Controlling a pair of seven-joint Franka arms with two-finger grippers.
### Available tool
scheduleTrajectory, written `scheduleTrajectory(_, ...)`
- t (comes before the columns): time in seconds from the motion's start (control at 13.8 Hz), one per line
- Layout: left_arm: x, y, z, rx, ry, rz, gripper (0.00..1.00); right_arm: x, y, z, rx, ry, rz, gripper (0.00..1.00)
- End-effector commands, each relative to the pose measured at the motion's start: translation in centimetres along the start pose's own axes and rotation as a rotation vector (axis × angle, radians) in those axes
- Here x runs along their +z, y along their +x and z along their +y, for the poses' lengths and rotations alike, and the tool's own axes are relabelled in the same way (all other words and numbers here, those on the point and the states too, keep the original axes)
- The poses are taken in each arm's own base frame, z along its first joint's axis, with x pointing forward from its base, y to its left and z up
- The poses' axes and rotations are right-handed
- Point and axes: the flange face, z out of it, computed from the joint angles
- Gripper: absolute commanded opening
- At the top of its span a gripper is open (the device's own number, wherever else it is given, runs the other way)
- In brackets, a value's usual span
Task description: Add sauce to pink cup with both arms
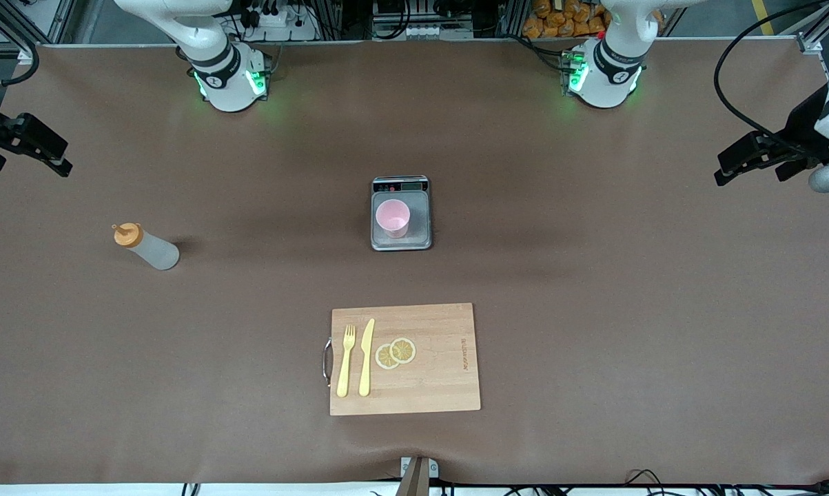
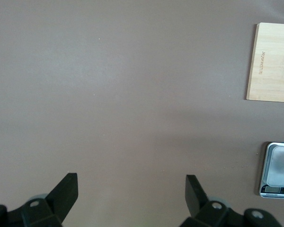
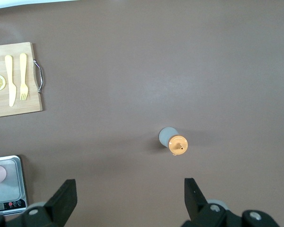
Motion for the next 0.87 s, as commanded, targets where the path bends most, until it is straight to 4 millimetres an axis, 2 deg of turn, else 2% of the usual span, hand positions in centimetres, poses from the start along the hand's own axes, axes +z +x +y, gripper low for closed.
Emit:
scheduleTrajectory(0.0, -0.4, 0.2, 0.2, 0.000, 0.007, -0.001, 1.00, 0.0, -0.3, 0.2, -0.001, -0.016, 0.002, 1.00)
scheduleTrajectory(0.36, -0.5, -0.1, 0.0, 0.005, 0.046, -0.010, 1.00, 0.0, -0.3, 0.2, -0.001, -0.016, 0.004, 1.00)
scheduleTrajectory(0.58, -1.7, -0.5, -0.2, 0.003, 0.054, -0.018, 1.00, 0.0, -0.3, 0.1, -0.003, -0.016, 0.001, 1.00)
scheduleTrajectory(0.8, -2.1, -0.7, -0.2, 0.003, 0.054, -0.016, 1.00, 0.0, -0.3, 0.1, -0.004, -0.016, 0.004, 1.00)
